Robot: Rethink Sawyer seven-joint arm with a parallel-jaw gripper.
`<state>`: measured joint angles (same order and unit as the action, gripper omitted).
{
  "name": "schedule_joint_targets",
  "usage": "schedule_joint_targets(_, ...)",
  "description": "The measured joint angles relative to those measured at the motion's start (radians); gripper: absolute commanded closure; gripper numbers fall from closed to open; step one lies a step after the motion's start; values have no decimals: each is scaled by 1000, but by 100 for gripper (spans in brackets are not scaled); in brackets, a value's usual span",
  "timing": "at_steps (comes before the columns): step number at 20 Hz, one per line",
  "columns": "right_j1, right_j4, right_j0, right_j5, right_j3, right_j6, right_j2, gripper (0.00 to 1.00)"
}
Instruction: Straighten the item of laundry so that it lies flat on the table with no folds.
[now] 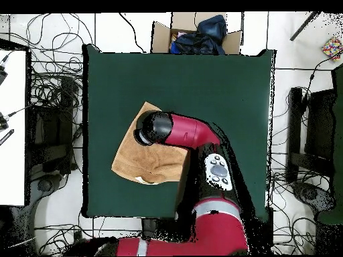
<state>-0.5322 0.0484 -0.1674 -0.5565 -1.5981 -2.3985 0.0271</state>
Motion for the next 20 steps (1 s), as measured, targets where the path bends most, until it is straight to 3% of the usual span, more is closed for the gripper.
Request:
schedule_joint_targets(3,64,-14,35,169,54,0,-24,0)
schedule_joint_targets(6,119,-17,48,258,96,0,-35,0)
schedule_joint_targets(14,208,-39,34,223,152,0,-38,0)
schedule_joint_targets(20,208,-80,7,130,177,0,-25,0)
